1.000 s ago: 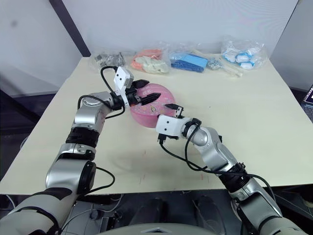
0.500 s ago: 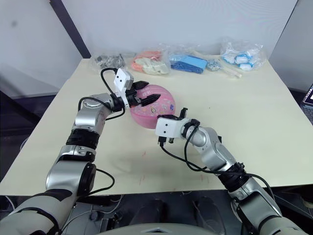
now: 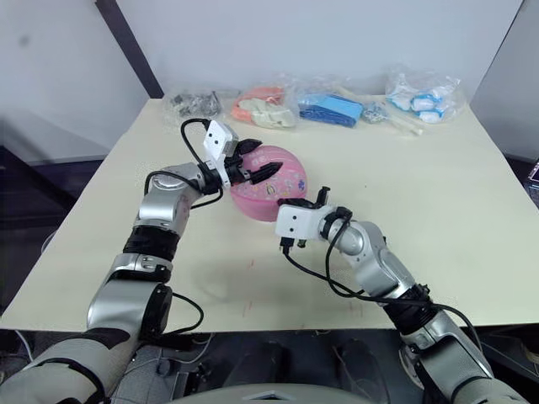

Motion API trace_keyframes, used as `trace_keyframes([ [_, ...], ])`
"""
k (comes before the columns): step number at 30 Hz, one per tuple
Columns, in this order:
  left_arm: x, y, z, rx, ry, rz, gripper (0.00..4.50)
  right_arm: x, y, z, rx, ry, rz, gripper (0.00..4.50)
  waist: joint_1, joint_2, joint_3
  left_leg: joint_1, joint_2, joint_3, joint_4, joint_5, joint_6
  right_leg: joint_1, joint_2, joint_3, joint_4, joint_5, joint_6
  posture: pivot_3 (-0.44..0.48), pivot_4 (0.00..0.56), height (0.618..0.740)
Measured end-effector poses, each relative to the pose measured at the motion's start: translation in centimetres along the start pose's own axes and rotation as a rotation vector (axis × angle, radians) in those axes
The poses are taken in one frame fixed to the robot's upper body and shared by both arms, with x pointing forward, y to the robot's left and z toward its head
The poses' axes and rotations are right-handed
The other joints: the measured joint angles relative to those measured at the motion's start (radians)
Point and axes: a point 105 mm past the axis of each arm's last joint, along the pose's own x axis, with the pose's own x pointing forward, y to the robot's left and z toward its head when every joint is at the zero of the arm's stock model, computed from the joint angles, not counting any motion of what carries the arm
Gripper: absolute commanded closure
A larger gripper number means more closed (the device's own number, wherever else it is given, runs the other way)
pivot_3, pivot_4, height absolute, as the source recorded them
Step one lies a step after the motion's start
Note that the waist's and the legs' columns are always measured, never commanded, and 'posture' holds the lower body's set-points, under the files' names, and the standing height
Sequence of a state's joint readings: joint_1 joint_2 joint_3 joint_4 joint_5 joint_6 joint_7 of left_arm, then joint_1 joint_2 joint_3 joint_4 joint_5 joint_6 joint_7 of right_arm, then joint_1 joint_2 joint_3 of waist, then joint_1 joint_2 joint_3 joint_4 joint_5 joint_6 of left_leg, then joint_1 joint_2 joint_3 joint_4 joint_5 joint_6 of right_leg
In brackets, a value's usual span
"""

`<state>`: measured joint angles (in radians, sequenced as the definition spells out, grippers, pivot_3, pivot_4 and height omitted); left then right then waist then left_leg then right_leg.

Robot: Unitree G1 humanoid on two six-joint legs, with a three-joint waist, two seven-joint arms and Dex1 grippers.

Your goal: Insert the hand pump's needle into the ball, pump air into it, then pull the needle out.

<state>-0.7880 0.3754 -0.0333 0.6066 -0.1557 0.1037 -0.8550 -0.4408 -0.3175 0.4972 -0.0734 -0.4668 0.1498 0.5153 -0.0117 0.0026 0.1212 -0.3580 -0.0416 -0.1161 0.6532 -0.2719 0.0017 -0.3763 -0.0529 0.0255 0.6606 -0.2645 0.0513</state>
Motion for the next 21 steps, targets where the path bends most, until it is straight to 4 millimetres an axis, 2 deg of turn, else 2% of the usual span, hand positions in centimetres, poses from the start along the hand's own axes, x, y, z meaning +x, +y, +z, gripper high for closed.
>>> trace_keyframes([
  [21,1.5,-1.7,0.1,0.056,-0.044,-0.014,0.00,-2.3,-0.1,-1.1,0.060,0.010,-0.038,4.44,0.031,0.002,-0.002,-0.003,-0.013,-0.009,0.000,-0.002,0.004,0.003,-0.014,-0.008,-0.003,-0.006,0.009,0.000,0.150,0.740],
])
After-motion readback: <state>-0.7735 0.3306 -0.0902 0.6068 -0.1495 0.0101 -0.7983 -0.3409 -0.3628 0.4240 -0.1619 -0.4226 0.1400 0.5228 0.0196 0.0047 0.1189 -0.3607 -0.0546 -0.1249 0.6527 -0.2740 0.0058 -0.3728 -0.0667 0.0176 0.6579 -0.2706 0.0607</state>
